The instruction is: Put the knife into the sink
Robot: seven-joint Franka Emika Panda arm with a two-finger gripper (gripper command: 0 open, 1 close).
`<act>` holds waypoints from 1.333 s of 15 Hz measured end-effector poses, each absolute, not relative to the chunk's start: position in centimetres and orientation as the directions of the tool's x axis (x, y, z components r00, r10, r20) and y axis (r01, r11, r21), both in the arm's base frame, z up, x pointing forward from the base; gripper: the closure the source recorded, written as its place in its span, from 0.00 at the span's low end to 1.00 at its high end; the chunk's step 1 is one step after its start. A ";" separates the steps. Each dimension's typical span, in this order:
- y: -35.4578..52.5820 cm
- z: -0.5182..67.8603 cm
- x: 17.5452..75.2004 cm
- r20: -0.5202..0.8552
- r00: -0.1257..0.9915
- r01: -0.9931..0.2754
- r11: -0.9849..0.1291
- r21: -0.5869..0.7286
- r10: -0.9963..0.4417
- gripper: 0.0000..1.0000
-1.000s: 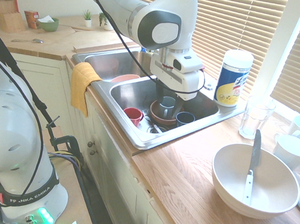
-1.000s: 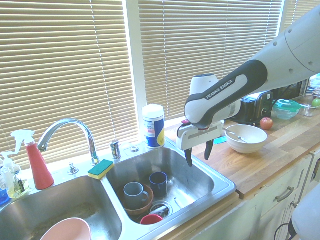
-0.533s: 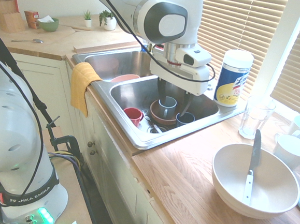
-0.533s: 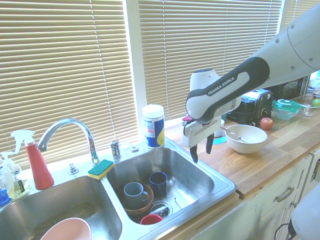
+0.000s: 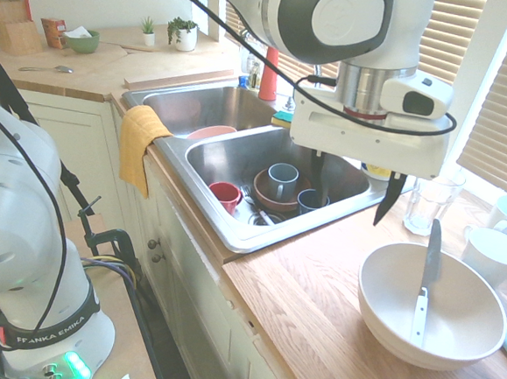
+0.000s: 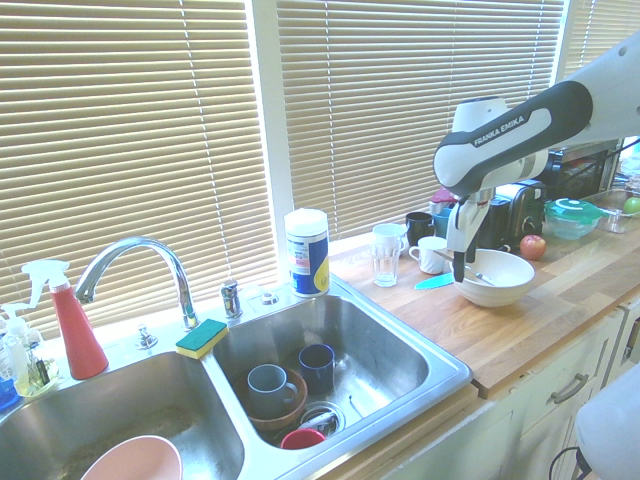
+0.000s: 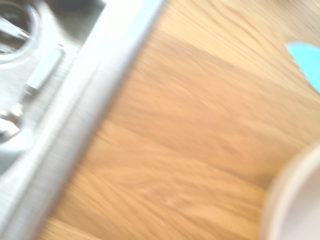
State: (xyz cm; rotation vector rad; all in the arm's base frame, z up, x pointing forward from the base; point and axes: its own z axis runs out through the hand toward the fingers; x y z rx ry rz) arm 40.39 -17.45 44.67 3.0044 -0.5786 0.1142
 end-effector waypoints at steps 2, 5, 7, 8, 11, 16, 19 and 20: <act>-21.0 43.5 40.2 0.092 0.901 -0.429 -0.902 0.054 -0.423 0.00; -24.8 40.9 41.0 0.105 0.864 -0.499 -0.866 0.031 -0.493 0.00; -25.9 39.9 42.2 0.109 0.851 -0.518 -0.855 0.013 -0.514 0.00; -26.5 39.7 42.7 0.109 0.847 -0.523 -0.852 0.003 -0.520 0.00; -28.4 40.2 43.5 0.118 0.844 -0.524 -0.851 -0.019 -0.523 0.00; -30.3 42.7 43.9 0.146 0.840 -0.522 -0.852 -0.053 -0.523 0.00; -31.8 39.8 45.0 0.151 0.813 -0.561 -0.826 -0.057 -0.563 0.00; -32.0 38.5 45.6 0.146 0.809 -0.569 -0.821 -0.055 -0.570 0.00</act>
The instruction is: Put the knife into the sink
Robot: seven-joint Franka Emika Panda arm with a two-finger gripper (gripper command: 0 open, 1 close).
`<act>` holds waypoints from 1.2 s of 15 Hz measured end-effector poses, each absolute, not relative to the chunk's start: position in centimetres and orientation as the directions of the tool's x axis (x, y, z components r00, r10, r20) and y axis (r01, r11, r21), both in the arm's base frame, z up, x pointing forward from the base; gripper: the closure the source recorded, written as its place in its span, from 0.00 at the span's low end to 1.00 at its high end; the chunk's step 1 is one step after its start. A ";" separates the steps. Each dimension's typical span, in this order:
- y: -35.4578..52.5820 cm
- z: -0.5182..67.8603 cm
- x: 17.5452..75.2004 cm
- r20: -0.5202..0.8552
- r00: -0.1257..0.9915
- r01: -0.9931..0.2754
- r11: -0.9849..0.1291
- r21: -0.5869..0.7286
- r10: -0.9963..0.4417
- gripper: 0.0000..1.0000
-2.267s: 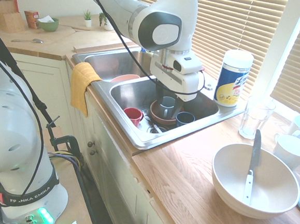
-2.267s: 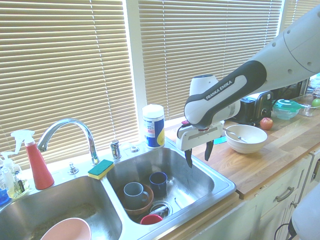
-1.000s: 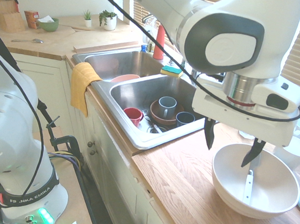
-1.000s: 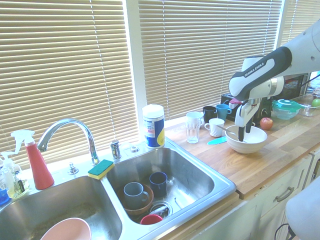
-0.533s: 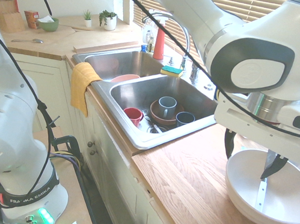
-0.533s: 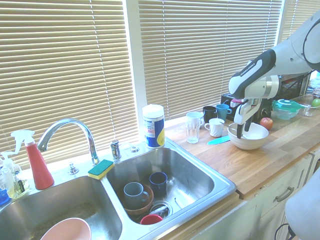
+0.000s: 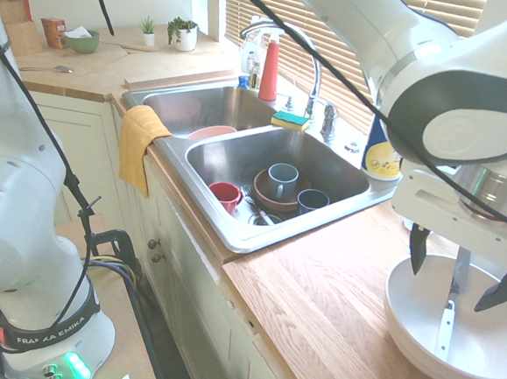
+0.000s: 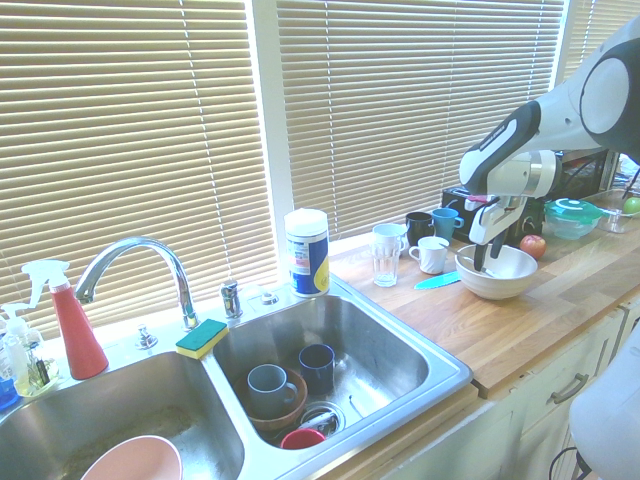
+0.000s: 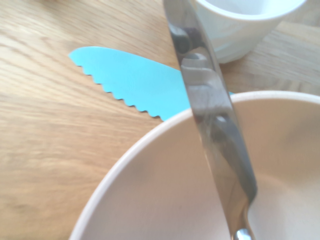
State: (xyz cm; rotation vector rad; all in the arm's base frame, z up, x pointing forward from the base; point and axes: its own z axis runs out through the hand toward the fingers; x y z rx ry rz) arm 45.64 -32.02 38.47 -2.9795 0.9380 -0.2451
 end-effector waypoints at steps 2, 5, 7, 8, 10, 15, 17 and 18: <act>-32.4 36.4 46.5 0.137 0.806 -0.577 -0.816 -0.039 -0.576 0.00; -33.0 35.3 46.3 0.128 0.793 -0.596 -0.802 -0.036 -0.596 1.00; -33.4 35.3 46.0 0.128 0.788 -0.604 -0.796 -0.036 -0.603 1.00; -33.4 35.2 45.9 0.127 0.788 -0.604 -0.797 -0.036 -0.603 1.00; -33.3 35.1 45.9 0.123 0.790 -0.602 -0.798 -0.036 -0.601 1.00; -33.4 35.1 45.7 0.123 0.790 -0.601 -0.798 -0.037 -0.601 1.00; -33.4 35.1 45.7 0.122 0.790 -0.601 -0.798 -0.037 -0.601 1.00; -33.4 35.0 45.7 0.121 0.790 -0.601 -0.798 -0.036 -0.601 1.00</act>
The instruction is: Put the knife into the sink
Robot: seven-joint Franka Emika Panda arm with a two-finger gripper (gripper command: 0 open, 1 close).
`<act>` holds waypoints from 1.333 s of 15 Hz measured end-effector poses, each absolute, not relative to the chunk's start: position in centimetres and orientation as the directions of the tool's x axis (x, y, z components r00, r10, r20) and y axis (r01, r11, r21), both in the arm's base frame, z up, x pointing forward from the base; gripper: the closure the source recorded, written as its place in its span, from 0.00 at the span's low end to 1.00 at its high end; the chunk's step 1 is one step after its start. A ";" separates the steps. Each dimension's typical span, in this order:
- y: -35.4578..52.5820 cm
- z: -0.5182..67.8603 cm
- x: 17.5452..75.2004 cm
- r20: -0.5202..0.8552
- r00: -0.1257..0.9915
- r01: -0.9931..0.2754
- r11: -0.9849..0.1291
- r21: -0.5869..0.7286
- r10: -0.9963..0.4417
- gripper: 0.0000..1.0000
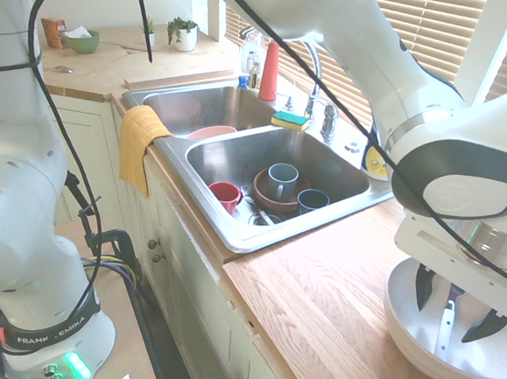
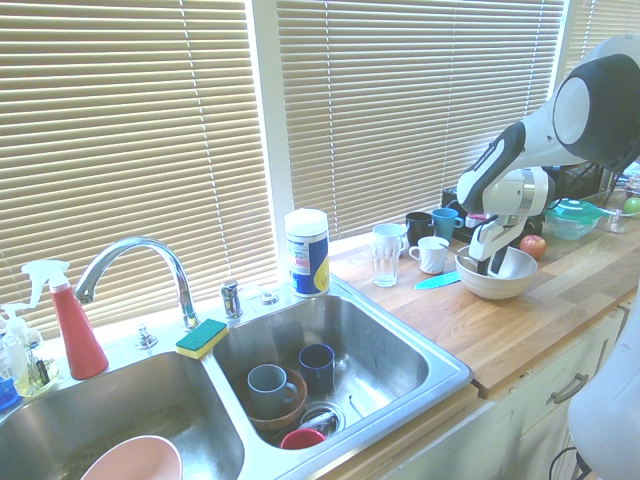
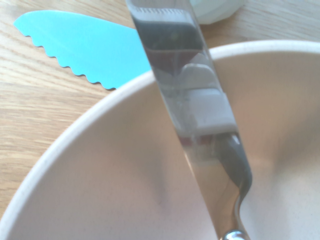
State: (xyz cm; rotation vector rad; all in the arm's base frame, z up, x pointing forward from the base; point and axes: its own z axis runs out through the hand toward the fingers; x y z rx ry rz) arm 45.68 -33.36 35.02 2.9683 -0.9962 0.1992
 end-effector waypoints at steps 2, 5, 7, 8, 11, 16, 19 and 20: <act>-33.3 35.0 45.6 0.120 0.790 -0.601 -0.798 -0.036 -0.601 1.00; -33.5 34.9 45.5 0.119 0.789 -0.603 -0.797 -0.036 -0.603 1.00; -33.6 34.9 45.4 0.118 0.789 -0.603 -0.797 -0.035 -0.603 1.00; -33.6 34.8 45.3 0.117 0.789 -0.603 -0.797 -0.035 -0.603 1.00; -33.9 34.9 45.2 0.119 0.787 -0.606 -0.794 -0.035 -0.606 1.00; -33.9 40.3 43.9 0.161 0.775 -0.607 -0.791 -0.076 -0.611 1.00; -30.6 48.0 43.4 0.213 0.728 -0.639 -0.757 -0.134 -0.652 1.00; -28.3 49.3 44.0 0.204 0.694 -0.673 -0.723 -0.157 -0.690 1.00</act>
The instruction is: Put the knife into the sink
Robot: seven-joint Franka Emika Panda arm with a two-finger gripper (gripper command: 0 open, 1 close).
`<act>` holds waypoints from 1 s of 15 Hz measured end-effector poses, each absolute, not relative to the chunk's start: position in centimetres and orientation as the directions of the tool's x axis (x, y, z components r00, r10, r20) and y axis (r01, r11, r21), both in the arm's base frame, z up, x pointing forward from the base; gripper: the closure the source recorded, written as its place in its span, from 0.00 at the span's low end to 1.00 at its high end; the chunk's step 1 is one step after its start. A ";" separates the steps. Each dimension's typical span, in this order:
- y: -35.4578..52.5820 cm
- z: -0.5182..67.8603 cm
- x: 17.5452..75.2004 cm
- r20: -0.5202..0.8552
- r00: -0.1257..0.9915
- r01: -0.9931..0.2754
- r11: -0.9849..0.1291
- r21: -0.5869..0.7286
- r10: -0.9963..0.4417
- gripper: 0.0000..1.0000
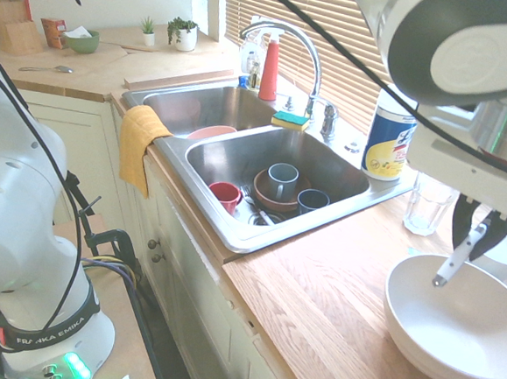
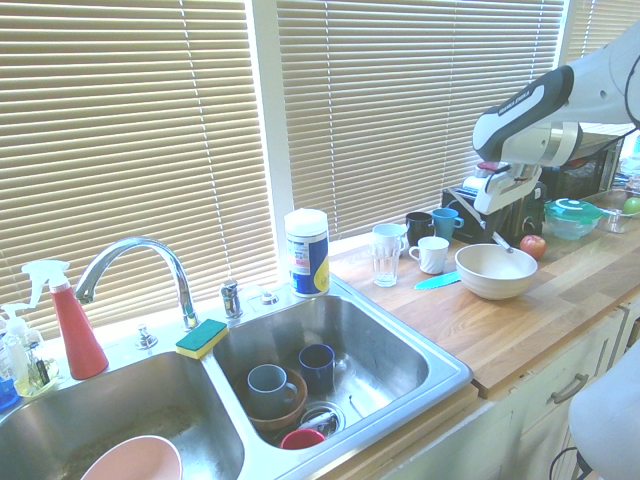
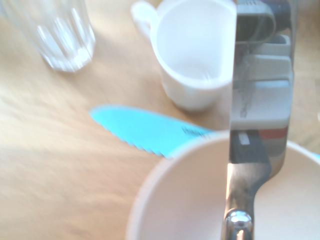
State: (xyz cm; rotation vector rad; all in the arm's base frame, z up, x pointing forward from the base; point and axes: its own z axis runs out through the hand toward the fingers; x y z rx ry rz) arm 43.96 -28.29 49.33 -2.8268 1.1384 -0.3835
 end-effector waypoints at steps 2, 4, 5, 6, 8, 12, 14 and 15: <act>-23.1 48.9 46.0 0.181 0.631 -0.737 -0.656 -0.165 -0.755 1.00; -16.6 45.7 47.7 0.159 0.584 -0.781 -0.604 -0.160 -0.796 1.00; -12.7 44.4 48.4 0.152 0.573 -0.791 -0.592 -0.155 -0.806 1.00; -8.3 43.4 49.0 0.147 0.567 -0.797 -0.585 -0.152 -0.811 1.00; 0.3 42.1 49.7 0.149 0.567 -0.799 -0.585 -0.139 -0.810 1.00; 8.4 39.0 49.9 0.143 0.579 -0.795 -0.595 -0.120 -0.803 1.00; 9.8 36.7 50.3 0.135 0.580 -0.794 -0.595 -0.123 -0.803 1.00; 10.6 35.5 50.4 0.130 0.582 -0.794 -0.595 -0.121 -0.803 1.00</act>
